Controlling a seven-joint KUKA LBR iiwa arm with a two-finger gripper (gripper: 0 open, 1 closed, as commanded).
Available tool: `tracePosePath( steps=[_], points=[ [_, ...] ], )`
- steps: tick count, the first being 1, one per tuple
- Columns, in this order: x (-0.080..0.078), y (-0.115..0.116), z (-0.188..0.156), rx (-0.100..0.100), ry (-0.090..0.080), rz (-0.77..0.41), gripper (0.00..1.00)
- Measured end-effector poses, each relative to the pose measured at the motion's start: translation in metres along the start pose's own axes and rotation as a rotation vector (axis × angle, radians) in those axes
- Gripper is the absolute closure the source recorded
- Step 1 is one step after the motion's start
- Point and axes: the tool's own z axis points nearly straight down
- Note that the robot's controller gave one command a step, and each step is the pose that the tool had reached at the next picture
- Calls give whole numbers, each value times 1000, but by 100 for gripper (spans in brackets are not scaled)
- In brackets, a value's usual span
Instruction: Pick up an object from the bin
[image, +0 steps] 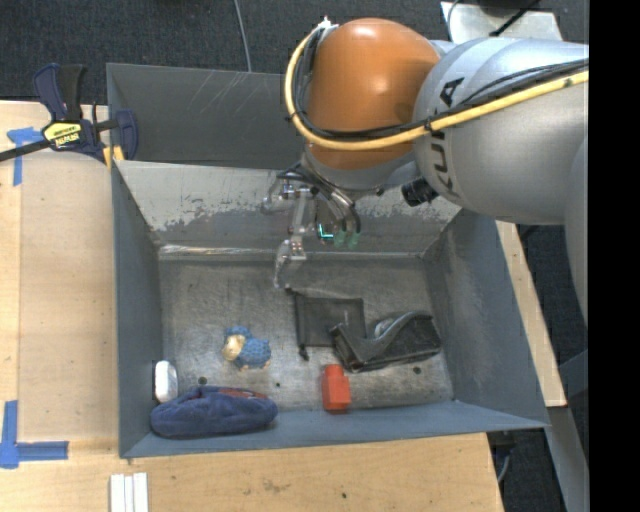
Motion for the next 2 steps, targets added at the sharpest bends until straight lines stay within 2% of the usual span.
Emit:
tracePosePath(
  steps=[1, 2],
  points=[
    [58, -55, 143, 2, 3, -76, 0],
    [89, -146, 156, -6, -25, -121, 0]
  ],
)
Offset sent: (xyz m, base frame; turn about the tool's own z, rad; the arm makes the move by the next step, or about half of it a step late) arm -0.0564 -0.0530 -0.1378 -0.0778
